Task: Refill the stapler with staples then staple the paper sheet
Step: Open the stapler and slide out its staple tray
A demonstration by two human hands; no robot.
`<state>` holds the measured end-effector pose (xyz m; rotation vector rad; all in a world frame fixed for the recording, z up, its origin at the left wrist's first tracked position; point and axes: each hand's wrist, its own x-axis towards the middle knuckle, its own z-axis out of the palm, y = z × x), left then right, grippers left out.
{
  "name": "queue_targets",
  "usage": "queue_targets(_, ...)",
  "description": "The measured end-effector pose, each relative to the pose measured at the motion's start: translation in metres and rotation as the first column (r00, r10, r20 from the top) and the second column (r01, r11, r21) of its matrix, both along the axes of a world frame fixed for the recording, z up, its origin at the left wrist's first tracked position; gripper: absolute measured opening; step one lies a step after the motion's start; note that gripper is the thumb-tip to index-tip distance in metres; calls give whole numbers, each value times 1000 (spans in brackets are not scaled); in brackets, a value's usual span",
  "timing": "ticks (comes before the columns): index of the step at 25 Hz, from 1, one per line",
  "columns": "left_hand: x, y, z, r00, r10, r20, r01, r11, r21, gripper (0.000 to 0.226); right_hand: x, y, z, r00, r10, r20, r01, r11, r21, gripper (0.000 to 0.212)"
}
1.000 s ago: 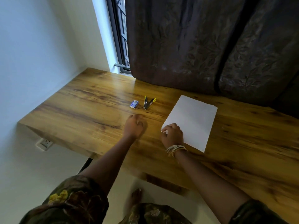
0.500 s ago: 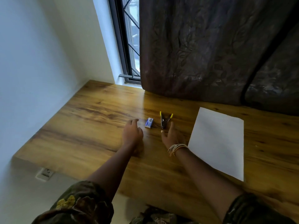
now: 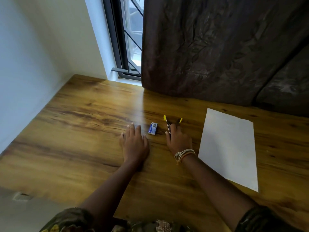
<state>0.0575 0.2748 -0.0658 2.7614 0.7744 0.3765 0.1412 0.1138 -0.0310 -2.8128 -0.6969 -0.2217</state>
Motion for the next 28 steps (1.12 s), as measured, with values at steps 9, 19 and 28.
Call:
queue_targets(9, -11, -25, 20, 908, 64, 415, 142, 883, -448, 21, -43, -36, 1, 996, 27, -91, 5, 945, 327, 16)
queue_targets(19, -6, -114, 36, 973, 202, 108, 145, -181, -973, 13, -103, -90, 6, 995, 50, -85, -33, 980, 199, 27)
queue_targets(28, -19, -122, 40, 963, 256, 88, 179, -358, -916, 39, -114, -144, 35, 998, 34, -46, -33, 999, 11, 26)
